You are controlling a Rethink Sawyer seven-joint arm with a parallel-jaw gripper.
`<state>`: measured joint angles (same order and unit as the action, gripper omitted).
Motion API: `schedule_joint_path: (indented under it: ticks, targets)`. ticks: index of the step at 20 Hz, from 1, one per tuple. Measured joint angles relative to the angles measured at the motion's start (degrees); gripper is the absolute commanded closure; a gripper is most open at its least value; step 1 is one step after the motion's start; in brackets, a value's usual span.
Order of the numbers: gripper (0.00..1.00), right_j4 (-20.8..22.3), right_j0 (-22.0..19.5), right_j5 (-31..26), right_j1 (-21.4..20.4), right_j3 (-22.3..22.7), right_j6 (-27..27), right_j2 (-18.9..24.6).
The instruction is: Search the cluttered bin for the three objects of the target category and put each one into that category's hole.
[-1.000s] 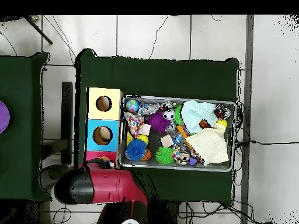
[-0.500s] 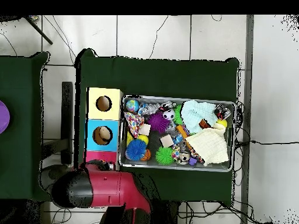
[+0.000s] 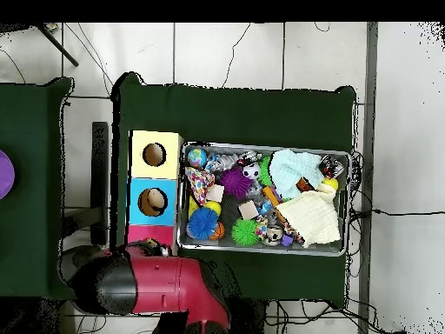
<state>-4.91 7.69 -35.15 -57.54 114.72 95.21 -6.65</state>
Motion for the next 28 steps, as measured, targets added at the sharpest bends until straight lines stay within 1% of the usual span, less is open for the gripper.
schedule_joint_path:
  ticks: [3, 7, 8, 10, 16, 20, 28]
  targets:
    - [0.0, 0.1, -2.8, 0.0, 0.0, 0.0, 0.0, 0.0]
    - [0.0, 0.1, -5.3, 0.0, 0.1, 0.0, 0.0, 0.2]
    - [0.0, 0.2, -7.2, 0.1, 0.1, 0.0, 0.0, 0.2]
    - [0.0, 0.4, -9.4, 0.0, 0.3, 0.0, 0.0, 0.2]
    - [0.0, 1.4, -13.5, 0.1, 1.4, -0.5, 0.0, 0.3]
    - [0.0, 1.6, -14.9, 0.1, 2.2, -1.2, 0.0, 0.6]
    - [0.0, 1.7, -15.1, 0.0, 2.4, -3.6, 0.0, 1.5]
